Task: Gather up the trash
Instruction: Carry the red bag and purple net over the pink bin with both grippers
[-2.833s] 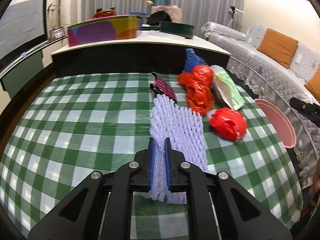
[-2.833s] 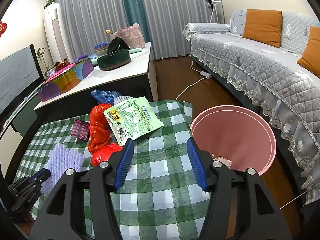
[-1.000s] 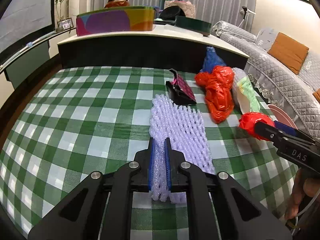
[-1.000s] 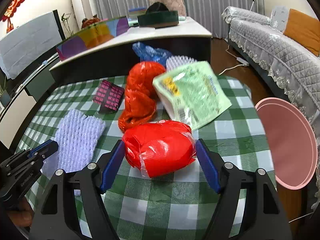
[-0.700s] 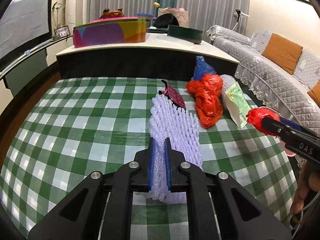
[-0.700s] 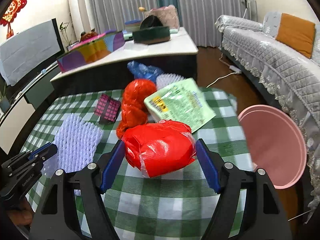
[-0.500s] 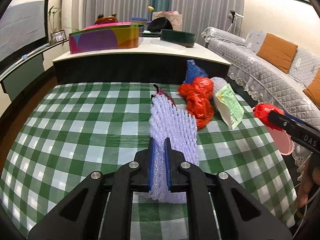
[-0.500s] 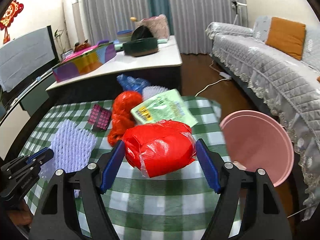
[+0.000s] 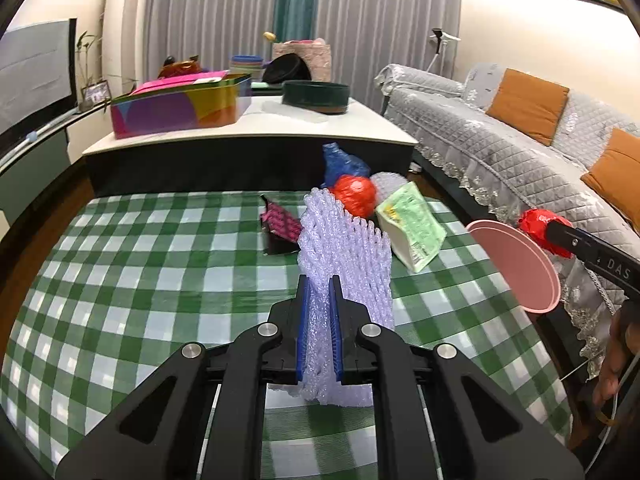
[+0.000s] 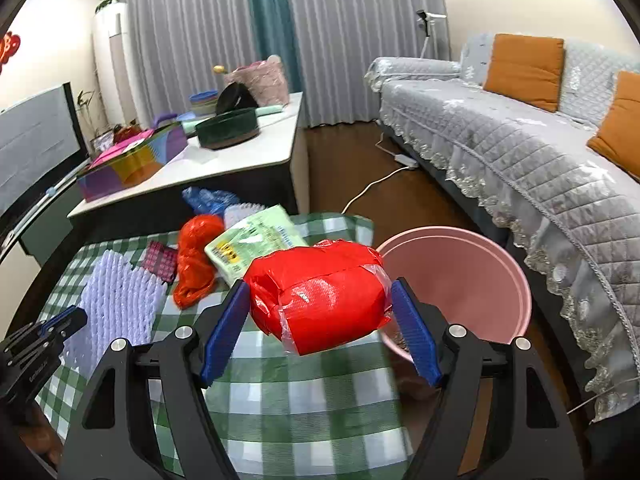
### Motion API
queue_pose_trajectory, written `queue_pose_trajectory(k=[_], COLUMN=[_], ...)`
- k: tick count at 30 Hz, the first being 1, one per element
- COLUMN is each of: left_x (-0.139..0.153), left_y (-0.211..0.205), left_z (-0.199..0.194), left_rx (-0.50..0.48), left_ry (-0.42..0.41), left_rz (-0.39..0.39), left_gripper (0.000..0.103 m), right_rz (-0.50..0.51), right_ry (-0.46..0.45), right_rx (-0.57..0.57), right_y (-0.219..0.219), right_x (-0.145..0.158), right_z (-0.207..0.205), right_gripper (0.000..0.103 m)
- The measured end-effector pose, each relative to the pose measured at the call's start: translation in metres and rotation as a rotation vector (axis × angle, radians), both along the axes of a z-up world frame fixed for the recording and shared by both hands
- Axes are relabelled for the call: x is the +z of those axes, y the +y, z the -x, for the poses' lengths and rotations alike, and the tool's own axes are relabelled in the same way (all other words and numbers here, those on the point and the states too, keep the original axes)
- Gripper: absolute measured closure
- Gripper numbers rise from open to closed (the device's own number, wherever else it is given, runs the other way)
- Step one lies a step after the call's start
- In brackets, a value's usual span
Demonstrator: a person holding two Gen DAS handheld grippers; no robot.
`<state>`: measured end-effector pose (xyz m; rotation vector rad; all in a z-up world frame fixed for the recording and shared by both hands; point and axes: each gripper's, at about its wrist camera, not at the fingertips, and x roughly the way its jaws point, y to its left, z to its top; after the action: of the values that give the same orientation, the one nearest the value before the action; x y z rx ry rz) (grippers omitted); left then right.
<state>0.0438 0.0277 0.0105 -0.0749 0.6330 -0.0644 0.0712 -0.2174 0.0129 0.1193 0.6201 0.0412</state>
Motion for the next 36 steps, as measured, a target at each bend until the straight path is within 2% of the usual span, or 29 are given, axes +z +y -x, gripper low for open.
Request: queue_pose_trajectory(k=[8,23,30,36], left_x=[0.005,0.006,0.014,0.012], left_y=[-0.019,-0.082,-0.119,-0.154], left_z=[-0.006,-0.029,-0.040,-0.054], left_rx=[-0.042,-0.141,-0.206,-0.283], left_ry=[-0.007,-0.011,-0.032,-0.040], left_rz=[0.009,0.007,0.024,-0.009], left_gripper=[0.093,0.093,0.093,0.093], right_rz=[-0.012,0.022,0.019,0.005], right_ry=[-0.010,-0.051,-0.062,-0.066], right_rx=[-0.087,-0.203,-0.267,-0.325], right_y=[-0.030,-0.079,-0.108,-0.135], right_x=[0.002,0.007,0.007,0.003], right_z=[0.001,0.000,-0.004,-0.010], right_gripper=[0.031,0.031,0.031,0.031])
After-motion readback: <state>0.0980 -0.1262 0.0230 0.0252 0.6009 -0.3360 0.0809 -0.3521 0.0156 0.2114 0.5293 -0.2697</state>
